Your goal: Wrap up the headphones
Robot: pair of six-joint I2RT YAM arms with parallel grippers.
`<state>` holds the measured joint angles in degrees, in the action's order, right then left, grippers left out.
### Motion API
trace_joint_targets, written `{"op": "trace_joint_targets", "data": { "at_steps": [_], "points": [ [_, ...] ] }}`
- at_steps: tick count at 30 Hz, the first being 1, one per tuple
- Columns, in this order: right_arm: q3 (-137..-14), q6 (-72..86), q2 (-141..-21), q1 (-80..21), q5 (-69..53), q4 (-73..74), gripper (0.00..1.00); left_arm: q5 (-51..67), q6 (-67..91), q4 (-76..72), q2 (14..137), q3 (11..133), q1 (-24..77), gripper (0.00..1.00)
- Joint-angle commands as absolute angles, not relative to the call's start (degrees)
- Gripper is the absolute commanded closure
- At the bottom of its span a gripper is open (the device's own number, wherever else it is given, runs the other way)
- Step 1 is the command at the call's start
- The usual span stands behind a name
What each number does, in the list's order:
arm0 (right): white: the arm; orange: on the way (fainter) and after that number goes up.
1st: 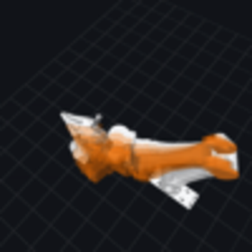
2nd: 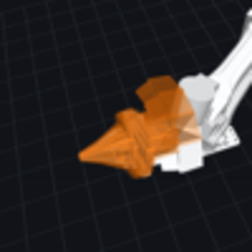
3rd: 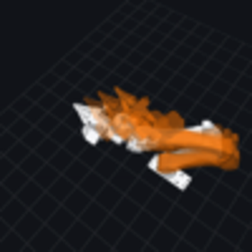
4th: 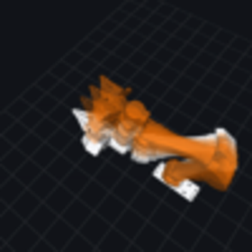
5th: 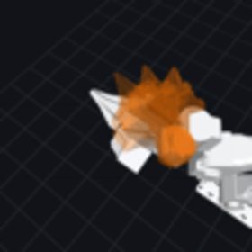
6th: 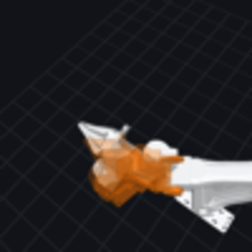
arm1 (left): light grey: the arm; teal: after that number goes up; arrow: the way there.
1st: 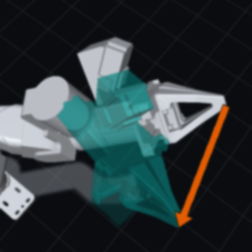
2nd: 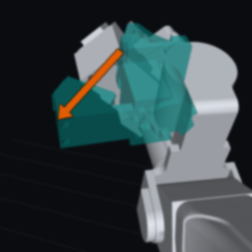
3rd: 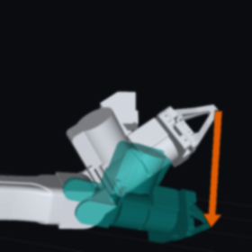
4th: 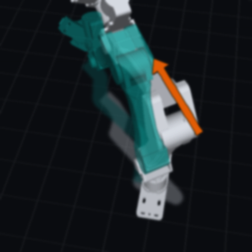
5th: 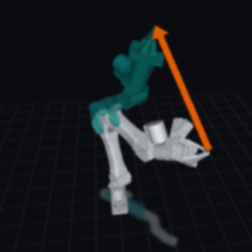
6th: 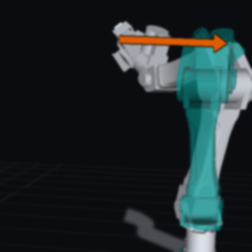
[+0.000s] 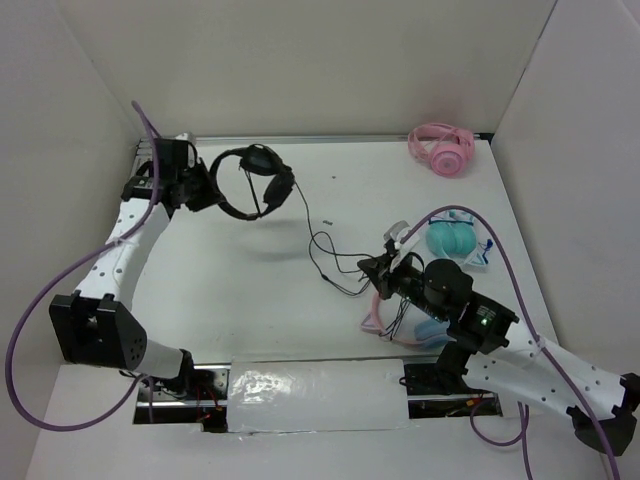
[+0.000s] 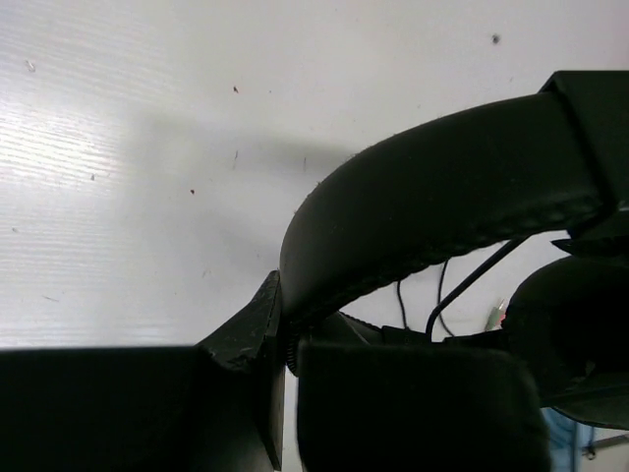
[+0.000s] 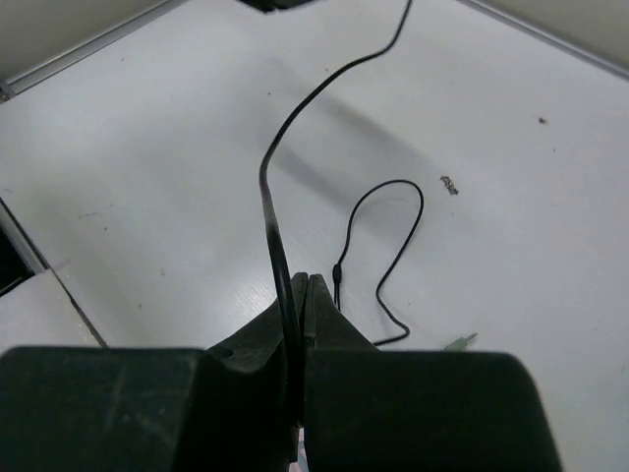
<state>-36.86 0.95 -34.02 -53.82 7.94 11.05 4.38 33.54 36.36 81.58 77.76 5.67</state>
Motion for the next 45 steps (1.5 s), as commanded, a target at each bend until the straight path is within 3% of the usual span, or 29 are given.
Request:
{"op": "trace_joint_targets", "data": {
  "at_steps": [1, 10, 17, 28, 33, 38, 45],
  "points": [
    [-37.27, 4.39, -34.1, -54.58, 11.7, 11.16, 1.0, 12.04, 36.2, 33.48, 78.84, 82.69, 1.95, 1.0],
    [-31.03, 4.13, -45.51, -55.37, 3.98, 0.27, 1.0, 23.82, 39.98, 31.56, 77.96, 85.17, -4.48, 1.0],
    [-34.27, 3.08, -65.79, -55.81, -6.15, -12.91, 1.0, 26.79, 42.54, 33.93, 79.28, 91.23, -6.68, 1.0],
    [-49.29, -2.78, -74.35, -68.28, -9.67, -6.79, 1.0, 10.99, 50.53, 39.19, 84.02, 93.87, -4.57, 1.0],
    [-58.26, -8.25, -72.35, -74.09, -1.15, 3.04, 1.0, 0.82, 50.1, 42.71, 87.89, 92.91, -0.72, 1.0],
    [-64.85, -16.77, -66.98, -72.87, 7.9, 9.47, 1.0, -3.34, 39.92, 34.64, 84.38, 81.84, 5.87, 1.0],
    [-76.18, -26.36, -69.43, -61.02, 9.4, 16.43, 1.0, -2.02, 27.53, 29.36, 78.58, 71.03, 14.93, 1.0]
  ]
}}
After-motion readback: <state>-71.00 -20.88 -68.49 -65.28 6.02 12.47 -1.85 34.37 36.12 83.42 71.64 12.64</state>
